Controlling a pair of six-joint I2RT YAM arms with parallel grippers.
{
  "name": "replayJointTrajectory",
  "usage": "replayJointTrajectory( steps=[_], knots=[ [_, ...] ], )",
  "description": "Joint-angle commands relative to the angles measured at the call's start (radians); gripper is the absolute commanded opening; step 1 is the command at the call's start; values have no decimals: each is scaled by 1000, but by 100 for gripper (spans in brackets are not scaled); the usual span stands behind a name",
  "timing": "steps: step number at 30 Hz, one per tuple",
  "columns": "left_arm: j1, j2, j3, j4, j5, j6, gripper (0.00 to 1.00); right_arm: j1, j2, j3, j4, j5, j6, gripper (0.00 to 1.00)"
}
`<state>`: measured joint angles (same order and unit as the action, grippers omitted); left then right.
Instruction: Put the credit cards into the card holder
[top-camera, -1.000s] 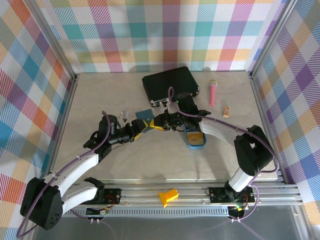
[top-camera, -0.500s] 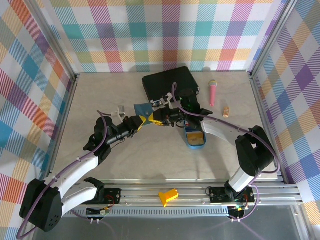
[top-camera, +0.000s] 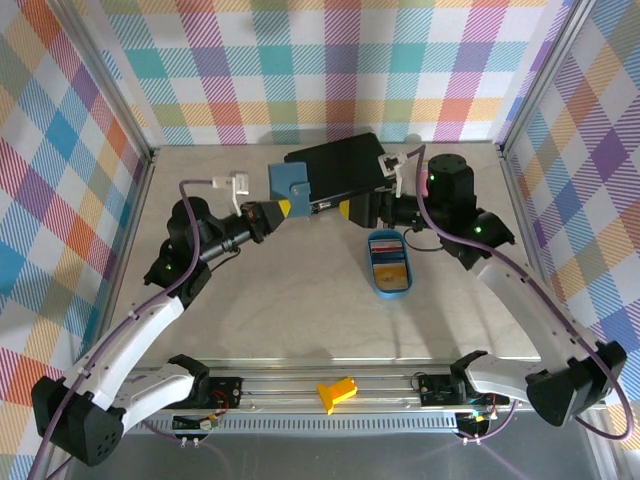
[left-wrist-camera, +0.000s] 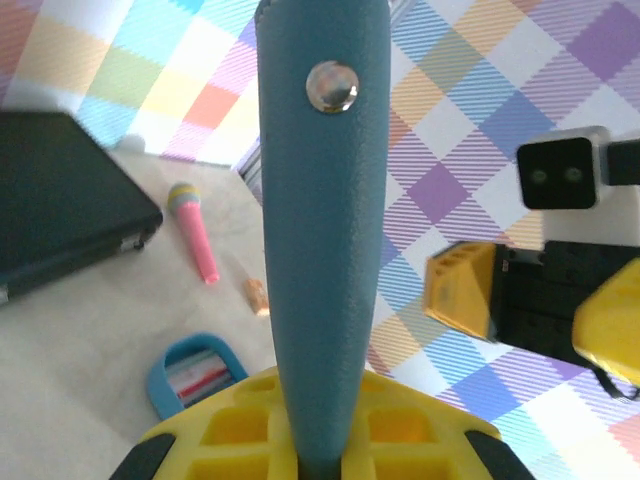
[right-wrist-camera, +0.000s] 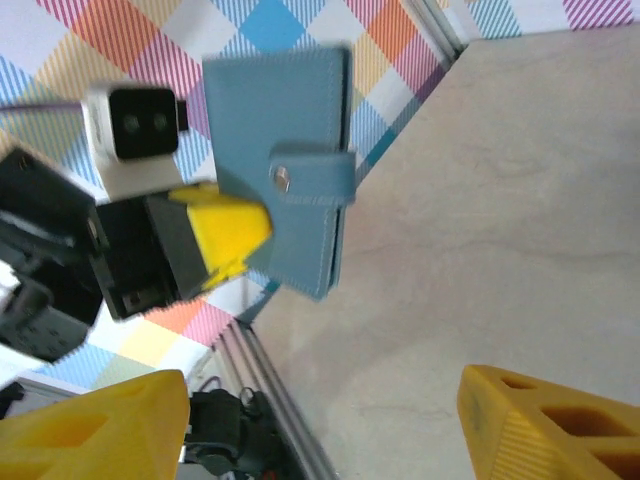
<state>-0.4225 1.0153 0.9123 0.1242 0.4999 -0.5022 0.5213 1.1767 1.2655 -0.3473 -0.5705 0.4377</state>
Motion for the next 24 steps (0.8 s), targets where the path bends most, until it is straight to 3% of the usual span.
replayJointTrajectory(
  steps=[1, 8, 15, 24],
  knots=[
    [-4, 63, 74, -31, 44, 186, 0, 72, -11, 21, -154, 184, -149, 70],
    [-24, 102, 60, 135, 20, 335, 0, 175, -8, 31, -199, 387, -102, 67],
    [-25, 93, -53, 291, 14, 359, 0, 230, 4, 31, -155, 434, -71, 66],
    [-44, 89, -94, 249, 46, 418, 0, 253, 112, 123, -214, 446, 38, 59]
  ],
)
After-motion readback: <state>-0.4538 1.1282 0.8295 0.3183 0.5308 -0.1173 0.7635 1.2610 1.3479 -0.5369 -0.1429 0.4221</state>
